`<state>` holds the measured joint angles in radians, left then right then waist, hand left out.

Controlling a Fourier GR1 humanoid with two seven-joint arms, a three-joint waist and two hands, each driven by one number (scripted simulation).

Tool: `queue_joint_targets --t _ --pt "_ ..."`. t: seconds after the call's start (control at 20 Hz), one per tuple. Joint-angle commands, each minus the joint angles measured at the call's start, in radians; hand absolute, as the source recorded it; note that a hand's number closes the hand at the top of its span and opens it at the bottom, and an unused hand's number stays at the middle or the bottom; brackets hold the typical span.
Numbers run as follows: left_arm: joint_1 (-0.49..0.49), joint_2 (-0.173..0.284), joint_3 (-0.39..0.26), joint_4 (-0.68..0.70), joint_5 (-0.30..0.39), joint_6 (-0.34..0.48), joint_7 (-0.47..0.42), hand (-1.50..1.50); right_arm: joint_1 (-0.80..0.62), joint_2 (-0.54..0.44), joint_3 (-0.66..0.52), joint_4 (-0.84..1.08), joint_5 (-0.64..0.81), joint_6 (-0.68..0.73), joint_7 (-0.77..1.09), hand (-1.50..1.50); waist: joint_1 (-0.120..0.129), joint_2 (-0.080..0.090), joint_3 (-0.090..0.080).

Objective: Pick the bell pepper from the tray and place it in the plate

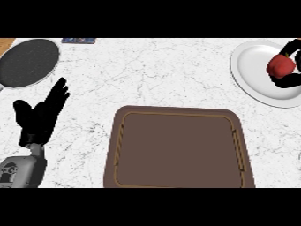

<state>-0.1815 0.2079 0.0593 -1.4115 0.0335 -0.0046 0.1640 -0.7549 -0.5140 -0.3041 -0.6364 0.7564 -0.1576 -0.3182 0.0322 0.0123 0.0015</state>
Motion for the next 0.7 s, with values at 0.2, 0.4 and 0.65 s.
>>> queue_joint_targets --t 0.2,0.4,0.65 --pt "-0.06 -0.019 -0.004 0.023 -0.005 0.016 0.042 0.0 -0.076 -0.074 -0.027 0.297 -0.026 0.165 -0.145 -1.5 0.015 0.008 0.002" --pt "-0.042 -0.002 -0.004 -0.007 -0.014 0.004 0.027 0.0 -0.112 -0.119 -0.069 0.344 -0.053 0.141 -0.274 -1.5 0.02 0.008 0.003" --pt "-0.039 -0.021 -0.003 0.028 -0.021 0.019 0.009 0.0 -0.124 -0.077 -0.158 0.293 -0.179 0.179 -0.474 -1.5 0.0 0.002 0.002"
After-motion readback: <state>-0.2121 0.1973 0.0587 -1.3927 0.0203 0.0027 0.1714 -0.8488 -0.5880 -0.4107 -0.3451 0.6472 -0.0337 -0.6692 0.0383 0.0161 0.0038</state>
